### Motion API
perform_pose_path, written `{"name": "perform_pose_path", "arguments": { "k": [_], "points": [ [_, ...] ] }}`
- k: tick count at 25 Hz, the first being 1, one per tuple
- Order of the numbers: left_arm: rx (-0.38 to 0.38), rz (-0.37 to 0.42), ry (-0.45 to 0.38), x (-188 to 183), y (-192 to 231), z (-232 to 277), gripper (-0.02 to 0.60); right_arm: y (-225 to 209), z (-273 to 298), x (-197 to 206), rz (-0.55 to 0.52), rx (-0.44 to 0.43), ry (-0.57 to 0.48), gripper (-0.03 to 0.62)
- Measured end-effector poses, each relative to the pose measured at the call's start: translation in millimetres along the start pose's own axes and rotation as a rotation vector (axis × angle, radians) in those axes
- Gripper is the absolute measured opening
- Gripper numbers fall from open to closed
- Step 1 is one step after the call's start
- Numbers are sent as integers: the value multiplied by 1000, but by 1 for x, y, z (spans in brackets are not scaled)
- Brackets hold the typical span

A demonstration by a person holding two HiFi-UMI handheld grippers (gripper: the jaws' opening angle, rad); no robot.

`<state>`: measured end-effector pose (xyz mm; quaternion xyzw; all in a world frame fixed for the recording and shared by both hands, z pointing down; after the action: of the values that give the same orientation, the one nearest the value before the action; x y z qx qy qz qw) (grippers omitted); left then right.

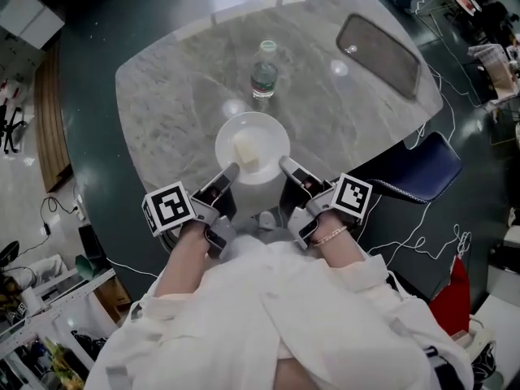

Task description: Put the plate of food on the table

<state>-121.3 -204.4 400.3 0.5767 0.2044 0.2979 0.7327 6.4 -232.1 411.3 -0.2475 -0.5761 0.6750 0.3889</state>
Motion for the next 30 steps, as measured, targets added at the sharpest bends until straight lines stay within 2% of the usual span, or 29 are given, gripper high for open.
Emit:
{"name": "perform_pose_path", "arguments": {
  "k": [4, 6, 10, 13, 17, 21, 30],
  "points": [
    [-39, 1, 36, 0, 7, 8, 25, -13, 1, -1, 9, 21, -9, 9],
    [-41, 32, 59, 0, 10, 13, 25, -18, -2, -1, 15, 35, -15, 11],
    [-68, 59, 113, -24, 25, 26, 25, -33, 21, -4, 53, 88, -22, 11],
    [-86, 36, 137, -39, 38, 35, 25, -44, 37, -9, 49, 124, -15, 11],
    [-119, -63, 149, -38, 52, 39, 25, -57, 42, -10, 47, 159, -2, 11],
    [-127, -43, 173, -44, 67, 42, 25, -68, 48, -6, 61, 191, 13, 11],
    [-172, -68, 215, -43, 92, 49, 25, -92, 51, 0, 93, 278, 47, 11]
  ]
}}
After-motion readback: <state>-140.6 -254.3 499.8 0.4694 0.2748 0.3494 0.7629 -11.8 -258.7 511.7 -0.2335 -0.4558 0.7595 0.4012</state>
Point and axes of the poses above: the fingertips, and each gripper's own axes: z forward along the fingers, y to its left, x out of its underside, the point moved 2 cm from there along -z, backward along the fingers, and after that the axes turned 4 degrees about -z, right-handed, at the moved point
